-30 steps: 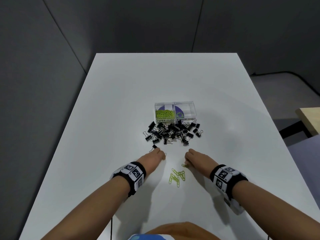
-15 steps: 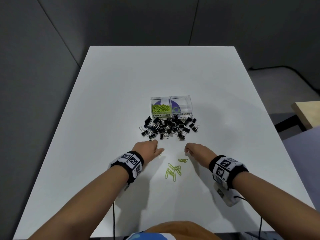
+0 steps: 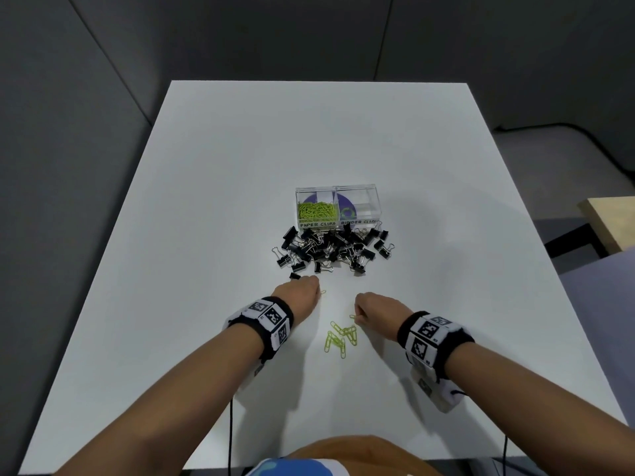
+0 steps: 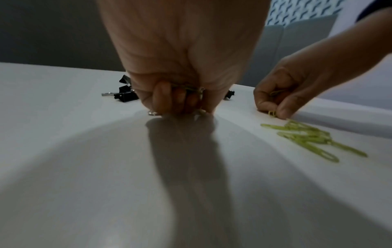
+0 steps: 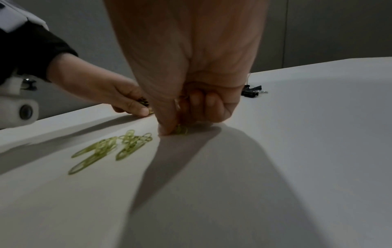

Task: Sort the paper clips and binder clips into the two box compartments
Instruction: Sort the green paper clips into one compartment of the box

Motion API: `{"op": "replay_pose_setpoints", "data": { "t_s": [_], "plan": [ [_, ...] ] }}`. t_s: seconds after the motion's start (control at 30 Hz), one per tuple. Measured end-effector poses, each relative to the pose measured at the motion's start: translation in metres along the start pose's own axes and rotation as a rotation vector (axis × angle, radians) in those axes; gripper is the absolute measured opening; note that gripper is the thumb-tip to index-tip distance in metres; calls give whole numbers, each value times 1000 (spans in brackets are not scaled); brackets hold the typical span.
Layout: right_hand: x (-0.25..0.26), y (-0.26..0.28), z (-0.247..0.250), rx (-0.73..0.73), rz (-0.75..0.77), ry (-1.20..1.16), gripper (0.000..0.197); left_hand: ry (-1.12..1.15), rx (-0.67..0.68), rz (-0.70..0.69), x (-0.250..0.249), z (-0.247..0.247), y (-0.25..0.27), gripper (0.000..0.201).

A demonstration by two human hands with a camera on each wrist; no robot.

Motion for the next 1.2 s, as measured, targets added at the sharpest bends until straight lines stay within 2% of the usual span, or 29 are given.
{"op": "replay_pose_setpoints", "data": {
  "t_s": [0.13, 0.33, 0.4, 0.47, 0.53, 0.63, 0.73, 0.8, 0.93, 0.97, 1.2],
  "plan": [
    [0, 4, -8, 9, 43, 56, 17, -23, -13, -93, -8, 0, 6, 28],
    [-9, 8, 11, -49, 38, -153, 9, -32, 37, -139, -11, 3, 9, 42],
    [-11, 8, 15, -58, 45, -145, 4, -24, 51, -139, -12, 3, 10, 39],
    [-12, 7, 18, -70, 38, -133, 20, -13, 65, -135, -12, 2, 10, 31],
    [-10, 8, 18, -66, 23, -150, 27, 14, 98, -131, -11, -2, 11, 18],
    [-5, 11, 12, -33, -3, -166, 24, -32, 87, -167, -14, -3, 16, 31],
    [2, 17, 5, -42, 12, -112, 15, -73, 22, -230, -28, 1, 25, 29],
    [6, 22, 0, -64, 29, -39, 14, -112, 29, -275, -37, -3, 30, 30],
    [7, 27, -14, -75, 54, 14, 41, -103, 109, -329, -41, -23, 36, 46],
    [7, 27, -18, -73, 55, 29, 42, -102, 119, -335, -41, -26, 37, 48],
    [-4, 19, -18, -94, 21, -76, 21, -118, -16, -327, -52, -16, 34, 33]
  ]
}}
Point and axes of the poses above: each hand's wrist, its own y-axis away from the middle knuckle, its own z-axis out of the back of the hand, x = y × z, the point moved 9 cm from there along -y, towards the middle knuckle, and after that the axes turned 7 degrees about -y, right-handed, at the moved point
